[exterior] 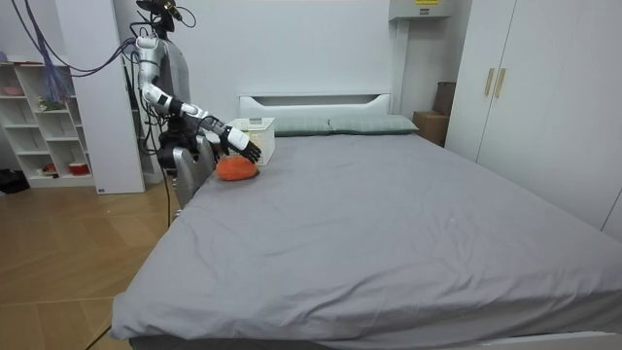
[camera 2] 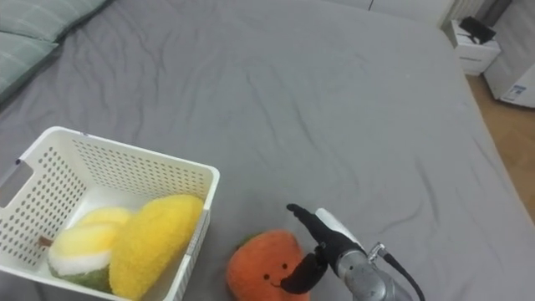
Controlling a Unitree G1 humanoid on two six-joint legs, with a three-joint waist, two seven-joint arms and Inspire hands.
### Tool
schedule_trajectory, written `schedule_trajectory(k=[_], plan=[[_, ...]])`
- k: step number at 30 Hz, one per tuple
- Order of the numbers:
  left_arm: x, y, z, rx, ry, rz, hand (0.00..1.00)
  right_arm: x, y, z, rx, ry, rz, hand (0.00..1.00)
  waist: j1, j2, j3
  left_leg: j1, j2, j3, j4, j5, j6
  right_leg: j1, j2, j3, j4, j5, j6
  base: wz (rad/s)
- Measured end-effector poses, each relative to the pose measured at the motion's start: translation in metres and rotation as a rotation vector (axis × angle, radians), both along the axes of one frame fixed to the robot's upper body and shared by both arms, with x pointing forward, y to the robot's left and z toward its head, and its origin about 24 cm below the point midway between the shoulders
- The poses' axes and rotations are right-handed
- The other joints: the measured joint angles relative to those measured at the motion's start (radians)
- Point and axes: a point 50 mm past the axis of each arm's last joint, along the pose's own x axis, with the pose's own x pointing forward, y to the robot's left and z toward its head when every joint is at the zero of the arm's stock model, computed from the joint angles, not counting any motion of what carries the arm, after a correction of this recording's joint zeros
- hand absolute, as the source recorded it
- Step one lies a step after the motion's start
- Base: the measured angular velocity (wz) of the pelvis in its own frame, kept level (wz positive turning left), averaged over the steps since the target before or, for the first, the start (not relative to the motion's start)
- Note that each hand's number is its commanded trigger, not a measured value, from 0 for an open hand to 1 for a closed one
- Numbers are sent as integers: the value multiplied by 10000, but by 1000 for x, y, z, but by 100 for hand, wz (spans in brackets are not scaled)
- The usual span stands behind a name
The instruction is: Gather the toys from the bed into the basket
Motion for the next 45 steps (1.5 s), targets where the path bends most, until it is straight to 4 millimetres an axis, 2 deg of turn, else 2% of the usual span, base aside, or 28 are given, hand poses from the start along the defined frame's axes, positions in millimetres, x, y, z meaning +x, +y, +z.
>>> schedule_trajectory(k=[4, 7, 10, 14, 18, 21, 25, 26, 27, 28, 35, 45], plan=[[3, -2, 0, -34, -100, -2, 0, -1, 1, -2, -398, 12, 93, 0, 93, 86, 18, 7, -12, -65, 5, 1, 2, 25, 1, -3, 0, 0, 0, 1], [3, -2, 0, -44, -92, -25, 0, -6, 0, -16, -700, 360, -241, 0, 202, 132, 37, 2, -16, -154, -15, -3, -4, 69, -3, -44, -7, -2, 2, 9], [1, -7, -2, -93, 8, -162, 0, -10, -1, -30, -812, 833, -697, 0, 254, 240, 101, -6, -17, -192, -7, -6, -5, 120, -14, -175, -31, -2, 3, 7], [-5, -11, -3, -64, 197, -272, 0, -10, 0, -34, -568, 719, -1294, 0, 285, 355, 51, -68, -19, -259, -3, -5, -11, 148, -7, -266, -148, -1, 0, 4], [-9, -12, -4, 34, 282, -265, 0, -4, 0, -31, -443, 333, -1639, 0, 304, 373, 26, -91, -20, -337, 5, 0, -18, 168, -22, -426, -163, -1, 0, 8], [-12, -9, -1, 229, 209, -428, 0, -2, -1, -30, -487, 8, -2013, 0, 298, 410, 39, -99, -27, -452, 18, 3, -18, 195, -34, -550, -163, -1, 1, 9], [-22, -8, -1, 409, 463, -471, 0, -4, -5, -39, -568, 28, -2764, 0, 339, 423, 46, -77, -45, -589, 118, 0, -17, 309, -62, -752, -168, -4, 5, 10], [-23, -8, -1, 420, 494, -461, 0, -4, -5, -40, -555, 33, -2876, 9, 367, 424, 46, -78, -48, -603, 131, -2, -16, 320, -64, -768, -168, -4, 6, 11], [-25, -8, -1, 419, 548, -449, 0, -5, -7, -41, -575, 6, -3037, 66, 410, 436, 54, -114, -58, -662, 140, -12, -18, 333, -73, -818, -167, -5, 7, 12], [-27, -8, -1, 410, 587, -450, 0, -6, -8, -42, -632, -31, -3123, 100, 440, 441, 57, -145, -78, -741, 174, -13, -19, 344, -89, -883, -166, -5, 7, 15], [-35, -11, -3, 327, 954, -533, 0, -6, -10, -46, -552, 133, -3430, 100, 551, 528, 70, -411, -171, -1053, 443, -14, -12, 325, -183, -1198, -156, -14, -1, 13], [-36, -14, -4, 278, 1115, -752, 0, -5, -13, -47, -726, -181, -3772, 100, 704, 626, 62, -449, -190, -1101, 509, -10, -14, 357, -191, -1280, -162, -80, 15, 2]])
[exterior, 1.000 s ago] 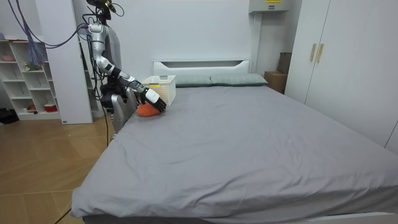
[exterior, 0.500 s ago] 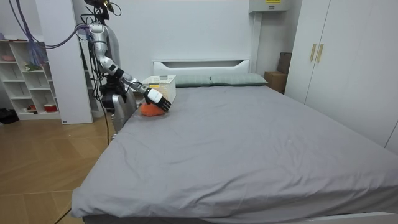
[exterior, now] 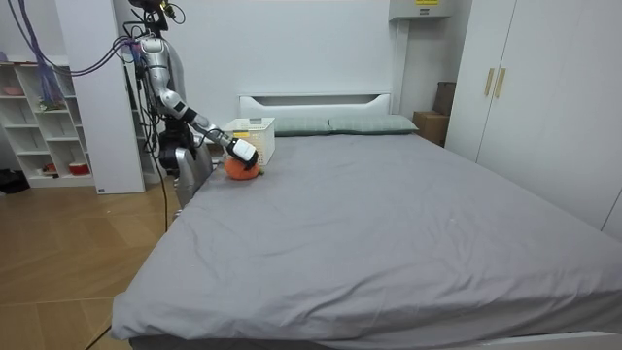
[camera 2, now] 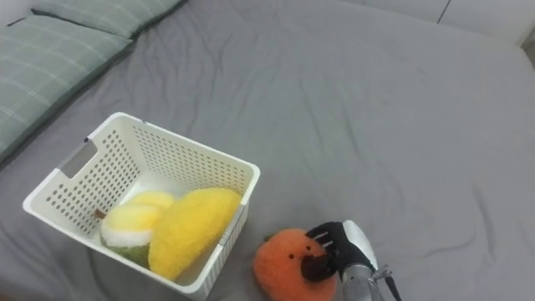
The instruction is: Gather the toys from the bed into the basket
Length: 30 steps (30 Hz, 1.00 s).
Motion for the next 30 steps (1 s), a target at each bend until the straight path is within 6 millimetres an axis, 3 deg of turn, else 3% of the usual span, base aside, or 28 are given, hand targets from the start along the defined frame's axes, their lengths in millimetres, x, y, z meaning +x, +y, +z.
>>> schedule_trajectory(k=[6, 17, 30], plan=[[-1, 0, 0, 12, 14, 11, 0, 0, 0, 0, 76, -71, 14, 100, -28, -60, -30, 55, 3, -1, -49, 1, 0, 20, 5, -3, -9, -21, 9, 0], [-3, 0, 0, 58, -13, -110, 0, 2, -4, 2, 123, -336, -258, 100, -237, -109, 0, 172, -2, 0, -71, -4, 3, 165, 2, 29, -15, -24, 14, 0], [3, 8, 2, 204, -271, 442, 0, 44, -9, 68, 469, -3958, -561, 100, -590, -165, -66, 340, 41, 258, -273, 3, -1, 89, 51, 308, -128, -30, 24, -5]])
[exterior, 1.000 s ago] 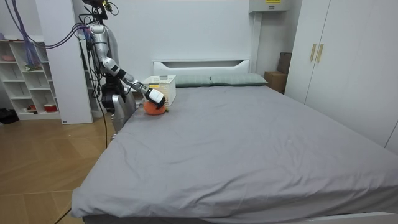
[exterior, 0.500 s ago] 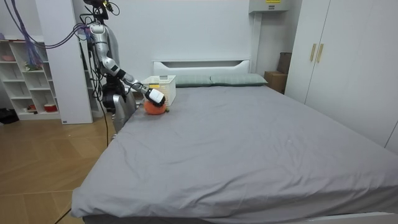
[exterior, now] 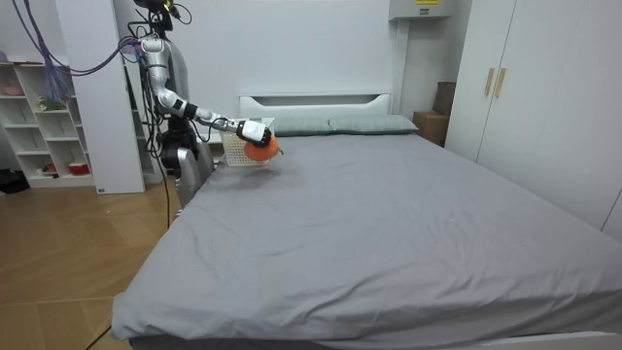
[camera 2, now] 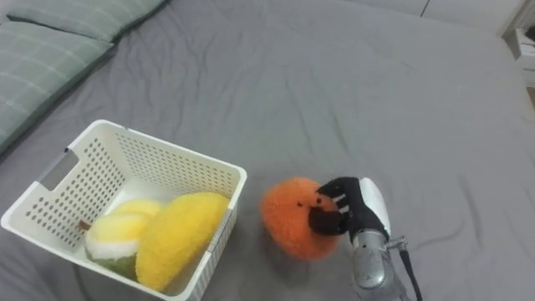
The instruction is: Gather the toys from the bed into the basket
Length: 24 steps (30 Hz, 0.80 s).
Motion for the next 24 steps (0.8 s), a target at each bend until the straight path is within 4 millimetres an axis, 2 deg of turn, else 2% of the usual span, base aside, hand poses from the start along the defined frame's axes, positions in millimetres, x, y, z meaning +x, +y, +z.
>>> schedule_trajectory(k=[5, 10, 14, 18, 24], plan=[[12, 1, 1, 45, -453, 78, 0, 11, 4, 29, 257, -1326, 187, 100, -64, -38, -27, 72, 10, 139, -92, 2, 8, -63, -13, 81, 94, 3, 4, -10], [8, 1, 0, 5, -273, 204, 0, 18, 9, 57, 476, -2466, 520, 100, -96, -55, -37, 89, 22, 239, -118, 1, 12, -103, -6, 245, 148, 3, 4, -8], [4, 0, -2, -79, -45, 263, 0, 19, 13, 67, 616, -2719, 880, 100, -148, -100, -64, 109, 23, 247, -117, 1, 13, -84, -7, 246, 150, 3, 4, 0], [4, 0, -2, -133, -38, 356, 0, 21, 21, 88, 736, -3443, 1350, 100, -89, -96, -53, 105, 29, 258, -119, 3, 14, -96, -10, 288, 159, 3, 3, 0], [18, 1, -2, -154, -326, 344, 0, 31, 34, 116, 687, -4357, 2225, 100, 94, -206, -1, 84, 32, 263, -127, 3, 14, -125, 12, 297, 163, 5, 0, 0]])
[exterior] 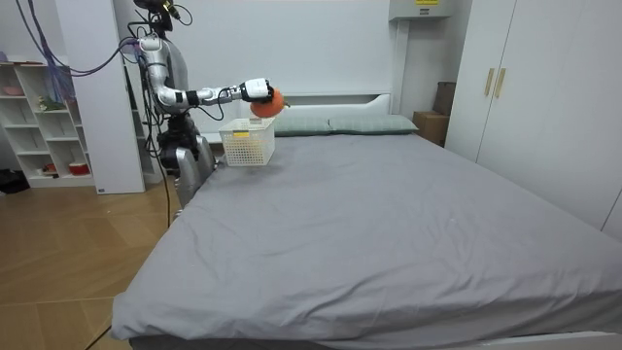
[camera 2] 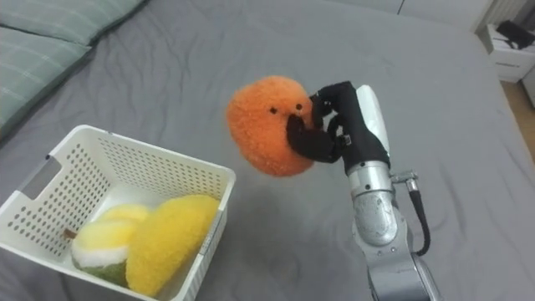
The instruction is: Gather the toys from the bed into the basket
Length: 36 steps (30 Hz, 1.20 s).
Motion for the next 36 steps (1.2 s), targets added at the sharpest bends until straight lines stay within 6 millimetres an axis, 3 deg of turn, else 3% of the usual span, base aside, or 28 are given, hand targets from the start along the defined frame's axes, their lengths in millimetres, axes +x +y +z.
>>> schedule_trajectory(k=[3, 5, 13, 19, 25, 30, 34, 36], plan=[[3, -2, 0, -23, -24, -189, 0, 6, 11, 12, -125, -361, 557, 100, 33, -52, 4, 10, 6, 24, -24, -2, 0, -38, 4, -26, -12, 3, -2, 0], [7, -2, 0, -18, -92, -198, 0, 4, 18, 18, -182, -568, 983, 100, 300, -84, 12, 34, 22, 73, -59, -3, -1, -64, 26, 42, -21, 7, -7, -5], [9, -2, 0, -50, -104, -317, 0, 4, 55, 23, -465, -381, 2923, 100, 836, -101, 62, 7, 29, 47, -105, 2, -4, -52, 39, 87, -39, 9, -6, -1], [10, -5, -1, -396, -47, -670, 0, 5, 73, 30, -707, -251, 3950, 100, 1106, -105, 66, -164, -9, -178, -95, 6, -6, -102, 20, -79, -45, 9, -4, 9], [13, -6, -1, -445, -91, -621, 0, -2, 99, 29, -924, -22, 5118, 100, 1629, -141, 42, -217, -39, -322, -5, 15, -7, -131, -9, -227, -54, 7, 0, 7], [20, -6, 0, -422, -224, -697, 0, -4, 105, 25, -1232, 237, 5338, 100, 1917, -193, 30, -390, -82, -620, 58, 35, -15, -111, -56, -440, -56, 6, 1, 18], [21, -6, 0, -421, -236, -690, 0, -4, 106, 21, -1419, 335, 5339, 100, 2073, -252, 90, -429, -91, -735, 58, 54, -28, -57, -70, -587, -57, 6, 1, 9], [23, -6, 0, -417, -277, -705, 0, -3, 106, 15, -1487, 566, 5289, 70, 2133, -314, 103, -428, -95, -784, 87, 53, -30, -18, -72, -628, -57, 6, 2, 6]])
